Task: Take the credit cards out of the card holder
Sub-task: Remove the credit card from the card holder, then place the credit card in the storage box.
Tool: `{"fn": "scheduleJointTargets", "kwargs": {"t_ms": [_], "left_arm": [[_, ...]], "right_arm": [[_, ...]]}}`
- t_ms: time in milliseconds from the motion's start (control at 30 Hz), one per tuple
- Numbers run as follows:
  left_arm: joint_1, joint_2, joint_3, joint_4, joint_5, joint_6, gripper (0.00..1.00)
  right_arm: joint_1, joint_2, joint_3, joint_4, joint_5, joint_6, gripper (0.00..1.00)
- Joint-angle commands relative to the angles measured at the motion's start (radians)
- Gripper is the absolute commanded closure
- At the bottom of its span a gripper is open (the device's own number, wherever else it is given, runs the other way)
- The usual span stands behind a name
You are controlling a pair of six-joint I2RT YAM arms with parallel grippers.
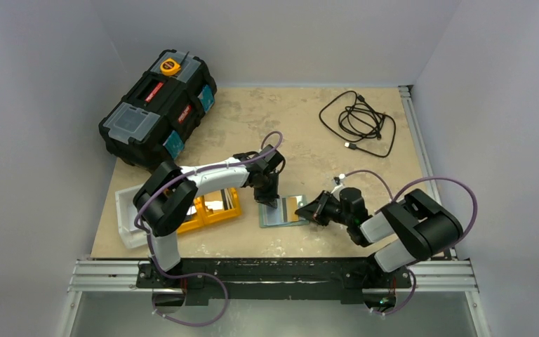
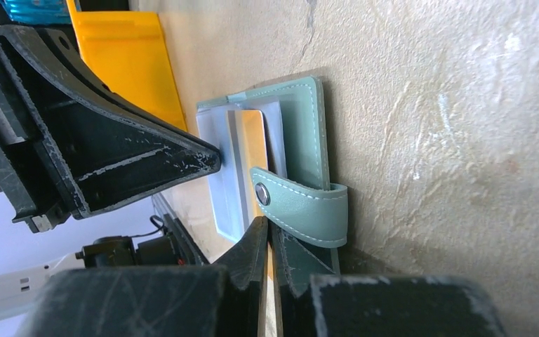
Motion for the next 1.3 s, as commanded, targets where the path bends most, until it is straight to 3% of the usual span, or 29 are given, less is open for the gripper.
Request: {"fn": "scheduleJointTargets", "kwargs": {"t_ms": [0, 333, 600, 833, 967, 1133, 1267], "left_arm": [[0.027, 0.027, -0.058, -0.087, -0.102, 0.021, 1.00], [0.027, 0.010, -0.024, -0.084, -0.077, 0.047, 1.00], [0.026, -0.024, 0.085, -0.127, -0.066, 0.083, 1.00], [0.026, -0.033, 0.138, -0.164, -0.061, 0.099, 1.00], [0.032, -0.082, 0.139, -0.177, -0.061, 0.102, 0.99], [0.081, -0.230, 0.068, -0.145, 0.038, 0.081, 0.64], [0.144, -0.364, -0.025, -0.062, 0.164, 0.049, 0.45]], "right_arm": [[-0.006, -0.072, 0.003, -0.138, 0.063, -0.060, 1.00], [-0.008, -0.322, 0.101, -0.451, 0.086, -0.148, 1.00], [-0.007, -0.338, 0.205, -0.506, -0.019, -0.174, 1.00], [-0.008, -0.391, 0.289, -0.684, 0.038, -0.229, 1.00], [-0.009, -0.422, 0.290, -0.702, 0.044, -0.220, 1.00], [-0.023, -0.421, 0.317, -0.683, -0.006, -0.188, 1.00], [-0.042, -0.394, 0.344, -0.611, -0.078, -0.129, 1.00]]}}
